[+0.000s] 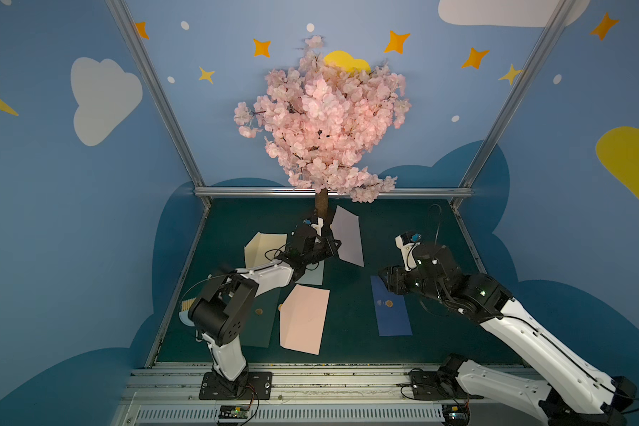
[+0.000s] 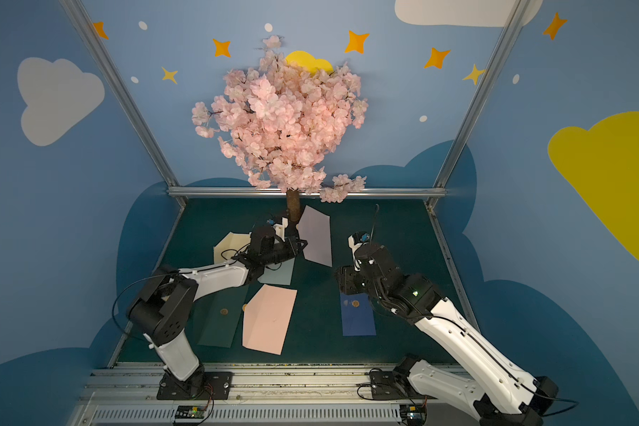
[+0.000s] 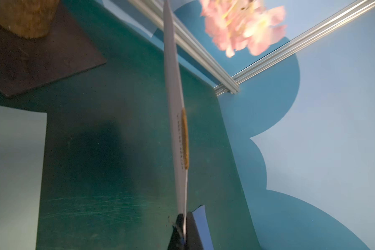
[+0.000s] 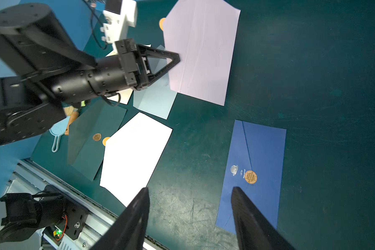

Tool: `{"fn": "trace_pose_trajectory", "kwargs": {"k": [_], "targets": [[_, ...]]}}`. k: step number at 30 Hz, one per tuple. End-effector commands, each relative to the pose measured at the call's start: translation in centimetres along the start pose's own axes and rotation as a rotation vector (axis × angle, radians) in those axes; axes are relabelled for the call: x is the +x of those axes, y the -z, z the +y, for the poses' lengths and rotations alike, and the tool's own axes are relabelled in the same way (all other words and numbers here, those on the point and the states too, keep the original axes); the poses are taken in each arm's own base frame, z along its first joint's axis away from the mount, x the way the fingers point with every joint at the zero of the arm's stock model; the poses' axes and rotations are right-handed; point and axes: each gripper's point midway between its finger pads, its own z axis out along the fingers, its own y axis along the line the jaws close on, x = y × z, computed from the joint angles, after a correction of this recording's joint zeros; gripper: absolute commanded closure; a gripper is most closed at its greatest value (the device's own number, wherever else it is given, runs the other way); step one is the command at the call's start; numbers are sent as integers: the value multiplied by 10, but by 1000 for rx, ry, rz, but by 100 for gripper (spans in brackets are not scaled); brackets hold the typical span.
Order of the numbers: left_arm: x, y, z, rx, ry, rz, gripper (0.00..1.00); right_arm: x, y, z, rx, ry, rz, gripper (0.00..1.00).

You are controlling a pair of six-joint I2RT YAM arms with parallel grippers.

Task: Open the envelope
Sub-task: Place the envelope at the center of the board.

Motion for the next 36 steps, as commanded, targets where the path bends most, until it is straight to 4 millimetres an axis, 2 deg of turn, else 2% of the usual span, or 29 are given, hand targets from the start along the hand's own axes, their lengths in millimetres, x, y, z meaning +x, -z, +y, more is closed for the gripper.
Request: {"fn": "trace_pose_trajectory", "kwargs": {"k": [1,4,10,20,27,33,36], "targets": [[3,-12,-1,14,43,46,97,8,7,-5,9,2,14,38],[13,-18,17,-58,70,96,97,7,10,-6,6,5,9,38],[30,-17,43,-181,96,173,97,7,7,-3,-4,1,14,38],[56,-18,63,-240,120,289,97,7,7,-2,-11,-3,16,38],[62,-18,72,-255,119,293,97,9,8,-2,-11,5,20,38],[64,-18,72,-243,127,288,71,13,3,-1,-18,-1,39,38],[64,-14,76,-260,128,274,69,14,2,-2,-17,-2,40,38]]}}
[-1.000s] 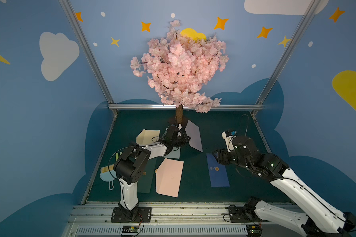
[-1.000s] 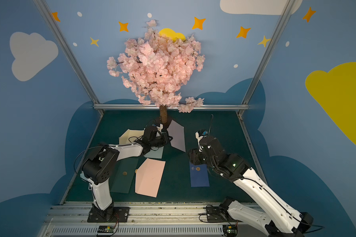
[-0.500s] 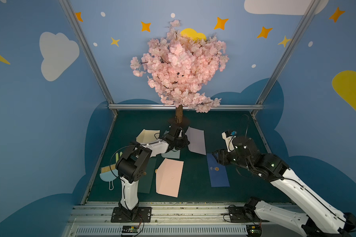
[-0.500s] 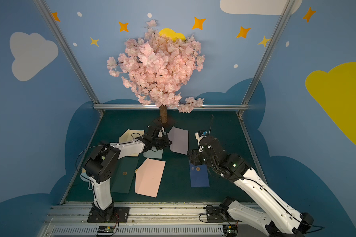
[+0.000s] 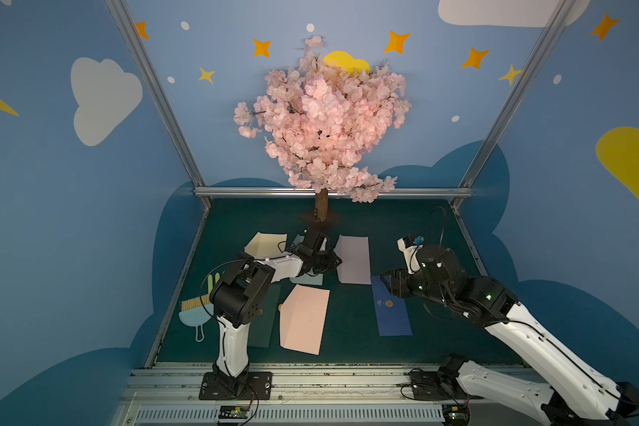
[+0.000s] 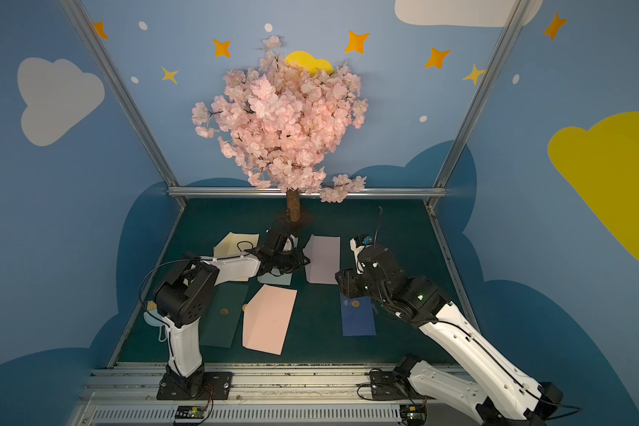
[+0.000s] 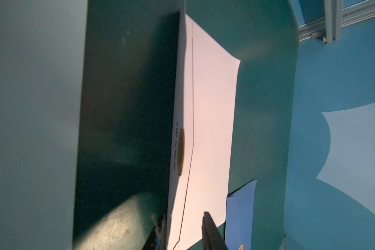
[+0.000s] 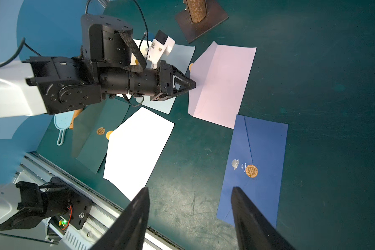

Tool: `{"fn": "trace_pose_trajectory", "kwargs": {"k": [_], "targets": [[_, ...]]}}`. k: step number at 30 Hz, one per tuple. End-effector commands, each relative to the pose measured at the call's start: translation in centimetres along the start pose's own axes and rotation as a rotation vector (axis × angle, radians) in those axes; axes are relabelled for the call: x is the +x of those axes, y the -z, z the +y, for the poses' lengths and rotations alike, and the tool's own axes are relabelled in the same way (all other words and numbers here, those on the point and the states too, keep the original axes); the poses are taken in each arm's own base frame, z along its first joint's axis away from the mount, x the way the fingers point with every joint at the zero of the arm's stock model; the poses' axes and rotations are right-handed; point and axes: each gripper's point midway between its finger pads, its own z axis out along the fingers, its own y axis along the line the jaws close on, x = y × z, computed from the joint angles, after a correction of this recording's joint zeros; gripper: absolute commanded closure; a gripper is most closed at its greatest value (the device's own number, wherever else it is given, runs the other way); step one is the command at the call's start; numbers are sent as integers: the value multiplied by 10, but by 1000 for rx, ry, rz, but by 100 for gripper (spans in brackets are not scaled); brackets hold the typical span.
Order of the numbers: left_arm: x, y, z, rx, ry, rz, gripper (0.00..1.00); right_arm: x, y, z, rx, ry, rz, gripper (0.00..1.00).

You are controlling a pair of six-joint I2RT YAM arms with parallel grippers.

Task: Open the envelope
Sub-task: Place the envelope at the center of the board, then adjust the envelope at the center of the board.

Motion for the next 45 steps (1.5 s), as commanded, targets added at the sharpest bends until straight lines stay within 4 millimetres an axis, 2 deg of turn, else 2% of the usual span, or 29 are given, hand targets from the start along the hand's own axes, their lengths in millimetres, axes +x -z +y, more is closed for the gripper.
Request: {"fn": "trace_pose_trajectory", "kwargs": {"k": [1,4,7,10,12,14,18,22,27,30,37,45], "targets": [[2,1,11,-25,5,-8,69,7,-3,-2,4,-4,21,38],[0,10,15,-53,1,-34,68,9,-4,-4,10,-3,25,38],[-12,26,17,-116,-21,-103,66,14,-8,-10,30,-9,34,37],[-20,50,14,-171,-64,-160,66,23,-20,-24,78,-45,53,35],[-20,66,5,-193,-100,-188,66,34,-33,-41,125,-92,86,34],[-12,76,-7,-201,-142,-197,66,45,-46,-55,160,-151,115,34],[18,85,-35,-152,-184,-182,66,69,-68,-84,204,-272,175,35],[54,70,-51,-26,-134,-119,63,82,-80,-101,211,-349,197,35],[96,33,-60,46,-92,-17,63,100,-99,-112,146,-474,247,36],[112,13,-68,75,-86,31,63,116,-107,-113,131,-515,299,37],[129,-11,-89,94,-117,98,63,144,-119,-118,137,-569,429,37],[143,-24,-83,83,-99,135,62,172,-123,-126,146,-595,524,38]]}}
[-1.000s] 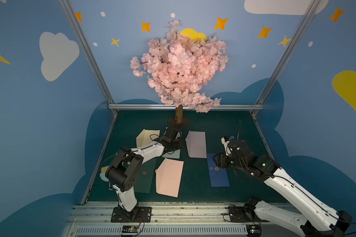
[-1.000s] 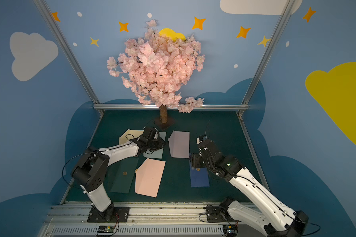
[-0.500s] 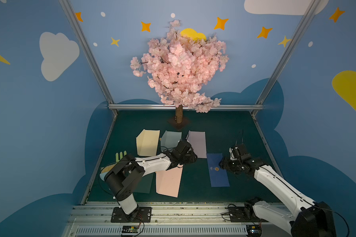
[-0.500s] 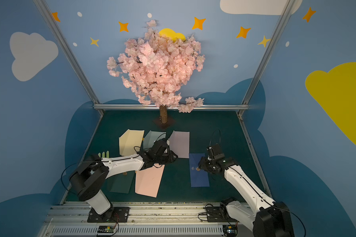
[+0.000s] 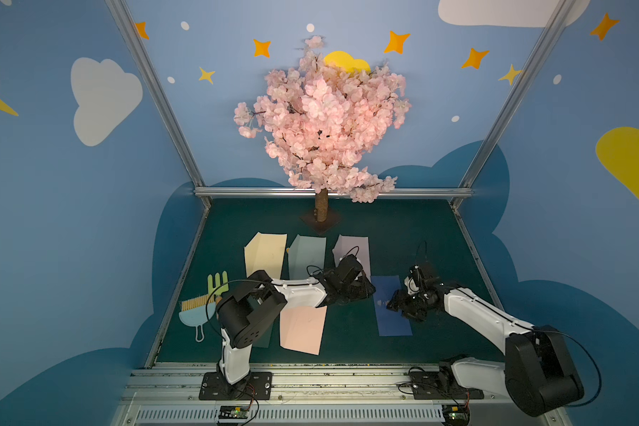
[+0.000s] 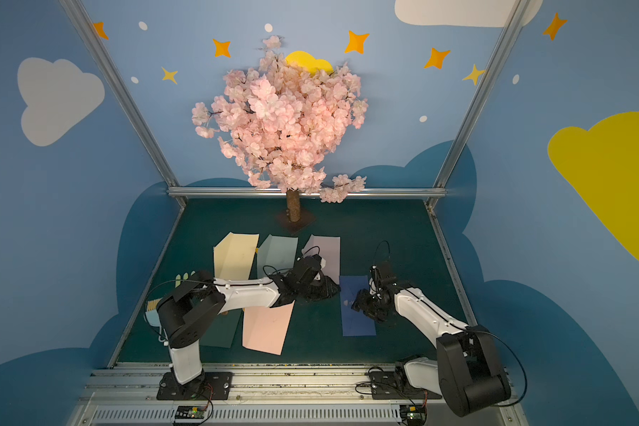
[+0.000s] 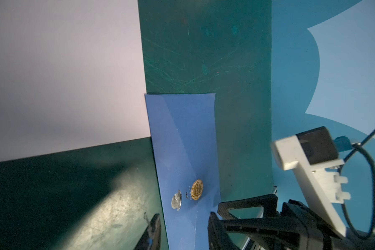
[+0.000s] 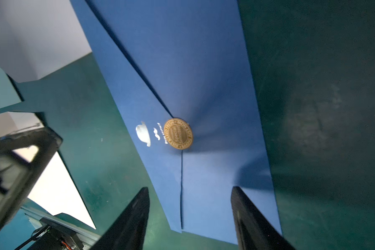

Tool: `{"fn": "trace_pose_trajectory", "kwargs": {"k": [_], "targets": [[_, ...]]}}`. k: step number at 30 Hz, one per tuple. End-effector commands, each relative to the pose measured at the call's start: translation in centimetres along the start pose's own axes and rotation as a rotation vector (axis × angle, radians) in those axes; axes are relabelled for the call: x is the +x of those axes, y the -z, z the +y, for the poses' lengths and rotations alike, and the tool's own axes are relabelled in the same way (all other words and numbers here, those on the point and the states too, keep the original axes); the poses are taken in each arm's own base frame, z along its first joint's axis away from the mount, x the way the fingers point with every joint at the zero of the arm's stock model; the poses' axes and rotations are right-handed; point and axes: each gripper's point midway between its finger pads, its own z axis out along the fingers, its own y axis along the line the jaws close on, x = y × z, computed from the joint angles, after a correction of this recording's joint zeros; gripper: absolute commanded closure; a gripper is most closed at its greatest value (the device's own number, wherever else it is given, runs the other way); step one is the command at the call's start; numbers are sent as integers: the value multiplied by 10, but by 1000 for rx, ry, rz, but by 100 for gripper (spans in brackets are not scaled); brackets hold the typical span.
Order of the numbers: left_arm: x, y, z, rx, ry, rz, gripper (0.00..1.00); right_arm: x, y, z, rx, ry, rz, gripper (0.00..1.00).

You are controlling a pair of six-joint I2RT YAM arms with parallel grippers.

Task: Open the envelope
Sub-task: Adjust the envelope at the center of the board.

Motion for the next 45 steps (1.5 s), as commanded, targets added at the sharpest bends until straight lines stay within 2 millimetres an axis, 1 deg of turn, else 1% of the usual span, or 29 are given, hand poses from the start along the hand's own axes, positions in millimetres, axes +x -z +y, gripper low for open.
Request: {"fn": "trace_pose_trajectory", "kwargs": {"k": [1,4,7,12,19,20,22,26,31,33,36,38,41,43,45], "targets": [[7,-11,3,-3,11,30,62,9,-4,-7,-3,-1,32,38],[10,-15,4,-10,12,44,63,13,-2,-12,6,-8,30,38],[17,-25,6,-20,13,73,63,16,0,-15,12,-9,23,38],[23,-41,2,-15,8,107,63,27,-1,-23,26,-16,49,37],[29,-53,-5,3,-3,156,63,51,-9,-32,26,-17,117,38],[29,-55,-5,4,-4,160,63,54,-9,-33,19,-15,123,38],[28,-59,-8,11,-8,168,63,58,-9,-26,-23,7,130,39],[27,-64,-12,15,-17,177,63,69,-6,-22,-30,10,151,39],[23,-63,-14,14,-29,173,63,88,-12,-20,-21,38,183,39],[20,-59,-16,20,-33,160,63,93,-13,-19,-6,59,184,39],[16,-48,-23,38,-52,129,62,88,-4,-15,5,76,146,39],[14,-38,-28,46,-74,113,62,79,10,-9,7,97,95,39],[12,-28,-27,38,-86,98,62,67,34,2,-3,121,17,37],[12,-25,-27,38,-87,93,62,60,47,6,-6,128,-28,37],[12,-26,-28,46,-87,94,62,54,55,8,-8,131,-76,36]]}}
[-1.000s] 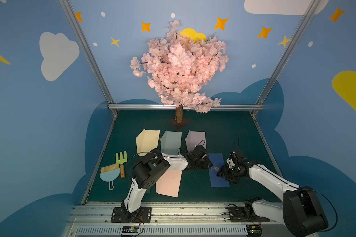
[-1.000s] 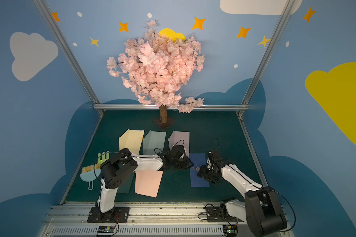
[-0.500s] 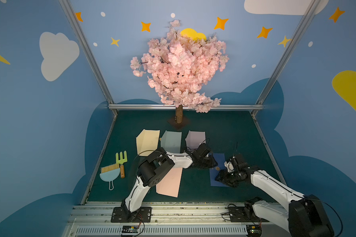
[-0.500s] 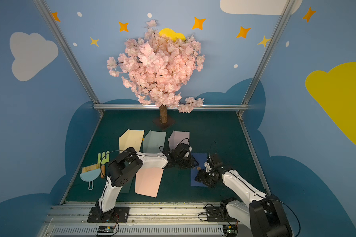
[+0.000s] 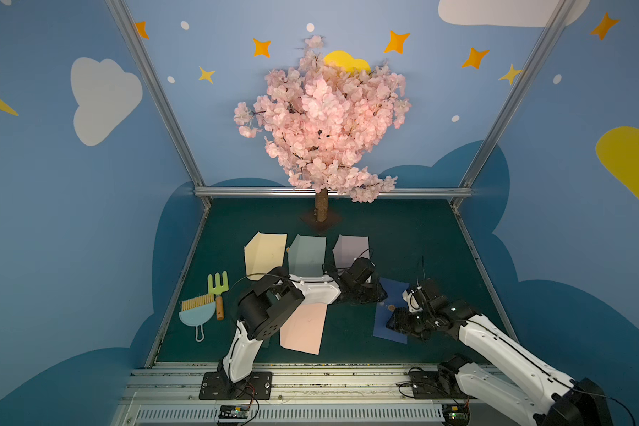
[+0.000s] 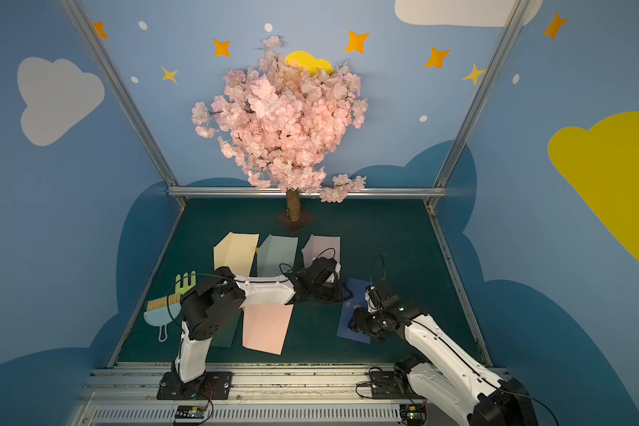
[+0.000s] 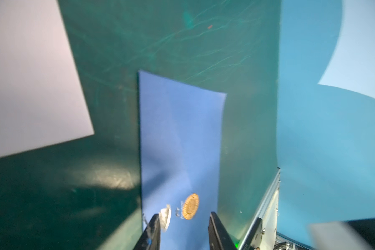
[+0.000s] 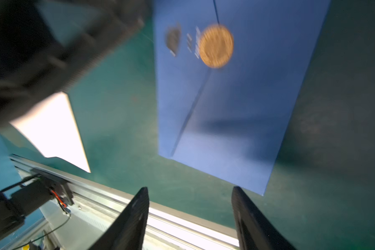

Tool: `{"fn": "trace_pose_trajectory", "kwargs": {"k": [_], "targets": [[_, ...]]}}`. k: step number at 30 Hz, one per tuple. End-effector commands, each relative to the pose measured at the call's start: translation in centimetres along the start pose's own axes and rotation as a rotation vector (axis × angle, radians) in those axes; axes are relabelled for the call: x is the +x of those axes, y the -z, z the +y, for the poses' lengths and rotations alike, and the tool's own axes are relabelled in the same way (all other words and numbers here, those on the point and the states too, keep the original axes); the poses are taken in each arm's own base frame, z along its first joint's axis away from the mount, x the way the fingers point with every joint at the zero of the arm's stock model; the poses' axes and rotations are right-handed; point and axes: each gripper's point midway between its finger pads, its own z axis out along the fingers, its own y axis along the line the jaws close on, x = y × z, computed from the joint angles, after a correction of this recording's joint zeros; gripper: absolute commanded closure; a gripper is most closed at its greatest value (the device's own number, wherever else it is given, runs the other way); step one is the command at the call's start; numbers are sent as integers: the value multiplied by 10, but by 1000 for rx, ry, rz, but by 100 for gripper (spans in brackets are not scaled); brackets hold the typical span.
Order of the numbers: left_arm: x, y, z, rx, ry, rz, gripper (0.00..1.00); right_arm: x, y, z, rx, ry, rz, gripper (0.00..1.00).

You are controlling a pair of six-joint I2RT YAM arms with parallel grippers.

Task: Open the envelope
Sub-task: Adjust the envelope at the center of the board.

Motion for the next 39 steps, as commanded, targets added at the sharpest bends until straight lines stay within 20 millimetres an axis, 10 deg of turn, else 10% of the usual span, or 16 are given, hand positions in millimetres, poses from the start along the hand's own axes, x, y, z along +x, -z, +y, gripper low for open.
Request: {"fn": "trace_pose_trajectory", "kwargs": {"k": [1,18,39], "targets": [[-5,7,-6,15,-25,-18,62,-6,15,-12,74,-19,-66,35],[3,-3,22,-52,7,9,62,5,-30,-56,167,-125,-29,31],[21,-7,46,-75,60,49,63,41,-48,3,13,-15,189,40]]}}
